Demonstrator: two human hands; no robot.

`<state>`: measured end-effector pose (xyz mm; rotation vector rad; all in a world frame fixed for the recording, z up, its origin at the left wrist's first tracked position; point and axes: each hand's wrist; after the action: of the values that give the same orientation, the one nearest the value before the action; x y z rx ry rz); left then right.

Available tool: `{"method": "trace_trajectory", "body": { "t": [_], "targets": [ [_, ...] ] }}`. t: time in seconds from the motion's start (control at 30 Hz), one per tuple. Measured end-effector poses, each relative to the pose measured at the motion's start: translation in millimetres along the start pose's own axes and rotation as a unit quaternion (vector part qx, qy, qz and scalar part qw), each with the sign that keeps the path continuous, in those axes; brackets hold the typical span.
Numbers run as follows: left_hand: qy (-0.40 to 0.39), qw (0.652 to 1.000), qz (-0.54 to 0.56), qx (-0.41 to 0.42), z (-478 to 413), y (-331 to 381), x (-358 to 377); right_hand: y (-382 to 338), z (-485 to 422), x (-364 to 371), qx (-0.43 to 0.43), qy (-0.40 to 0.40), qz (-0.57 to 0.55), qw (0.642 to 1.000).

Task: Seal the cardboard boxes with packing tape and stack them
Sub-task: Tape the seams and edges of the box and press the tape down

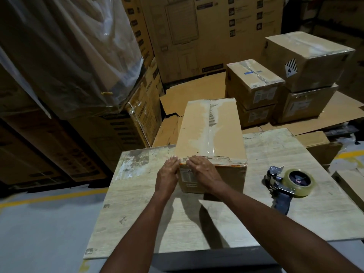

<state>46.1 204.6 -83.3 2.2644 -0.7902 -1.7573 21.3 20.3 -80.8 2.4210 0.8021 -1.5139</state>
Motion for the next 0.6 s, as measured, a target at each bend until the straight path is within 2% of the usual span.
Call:
{"method": "trace_trajectory", "body": {
  "t": [0.17,0.37,0.6],
  "targets": [
    [0.03,0.998,-0.038,0.038,-1,-7,8,4,4,-4,-0.021,-0.043,0.039,0.998],
    [0.055,0.996,-0.045,0.049,-2,-8,11,32,39,-31,-0.048,-0.018,0.044,0.998],
    [0.046,0.997,-0.052,0.026,-1,-6,11,79,87,-35,-0.033,0.019,0.044,0.998]
  ]
}}
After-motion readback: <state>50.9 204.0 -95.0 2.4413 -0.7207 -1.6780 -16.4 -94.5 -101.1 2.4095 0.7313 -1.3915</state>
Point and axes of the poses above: each hand's wrist, its own z-axis away from the middle knuckle, its own x-axis out of the palm, y = z × x, and after that the axes turned 7 degrees about -x, right-handed
